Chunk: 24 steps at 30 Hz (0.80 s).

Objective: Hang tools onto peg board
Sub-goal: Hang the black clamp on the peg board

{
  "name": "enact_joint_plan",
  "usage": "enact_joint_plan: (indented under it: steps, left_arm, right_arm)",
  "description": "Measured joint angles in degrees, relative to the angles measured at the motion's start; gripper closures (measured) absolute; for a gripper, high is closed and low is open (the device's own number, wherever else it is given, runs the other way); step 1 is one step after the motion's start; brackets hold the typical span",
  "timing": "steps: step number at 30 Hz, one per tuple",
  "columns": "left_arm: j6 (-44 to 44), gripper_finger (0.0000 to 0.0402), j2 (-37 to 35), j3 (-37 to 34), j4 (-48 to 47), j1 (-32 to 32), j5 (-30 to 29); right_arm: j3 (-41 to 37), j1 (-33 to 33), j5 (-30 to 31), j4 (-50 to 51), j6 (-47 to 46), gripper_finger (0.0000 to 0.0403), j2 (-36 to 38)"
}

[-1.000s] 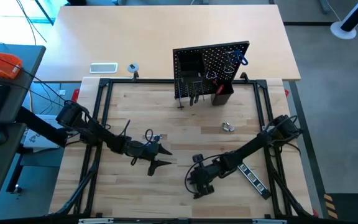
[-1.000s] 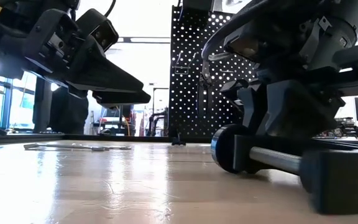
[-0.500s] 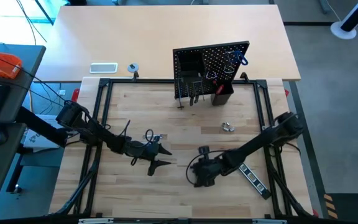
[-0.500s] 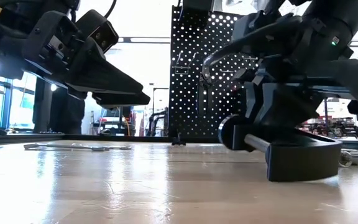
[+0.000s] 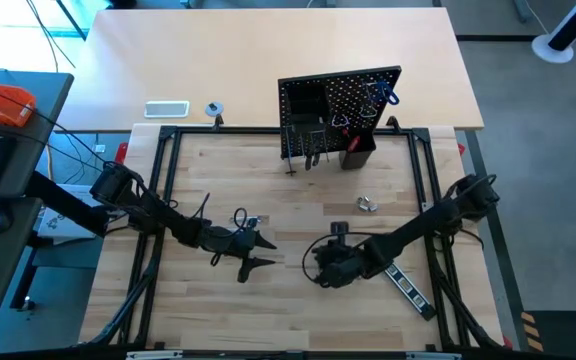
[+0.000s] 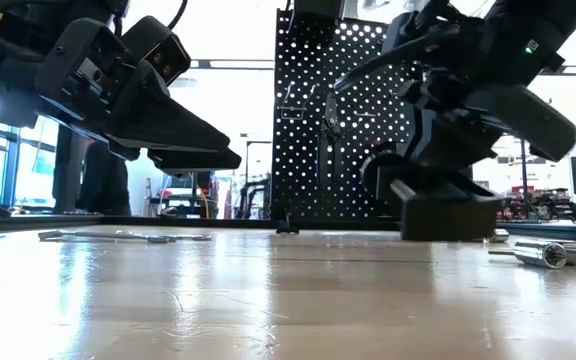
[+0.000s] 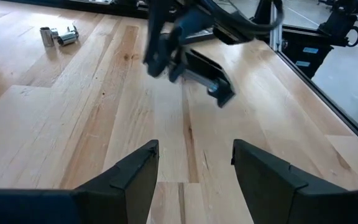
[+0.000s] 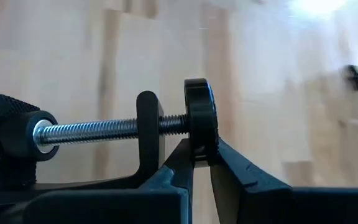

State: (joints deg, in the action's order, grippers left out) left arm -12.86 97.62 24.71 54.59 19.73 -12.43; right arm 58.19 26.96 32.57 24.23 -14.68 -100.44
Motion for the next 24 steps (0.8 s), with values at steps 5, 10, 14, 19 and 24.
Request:
enact_joint_plan:
  steps: [5, 10, 14, 19, 24]
  left_arm:
    - [0.0, 0.0202, 0.0, 0.0, -0.01, 0.0, -0.15]
    - [0.11, 0.0202, 0.0, 0.0, 0.0, 0.0, -0.15]
    - [0.55, 0.0202, 0.0, 0.0, -0.2, -0.05, -0.15]
    - [1.02, 0.0202, 0.0, 0.0, -0.8, -0.43, -0.19]
    - [1.47, 0.0202, 0.0, 0.0, -1.62, -0.59, -0.19]
  right_arm:
    - [0.02, 0.0, 6.15, 3.77, -2.81, 0.038, 1.47]
    - [0.02, -0.1, 12.54, 9.12, -6.51, 0.038, 2.91]
    - [0.04, -1.02, 16.15, 14.53, -10.21, 0.038, 5.13]
    - [0.1, -2.9, 21.34, 21.96, -13.96, 0.038, 8.93]
    - [0.13, -6.49, 25.41, 27.9, -14.95, 0.038, 13.4]
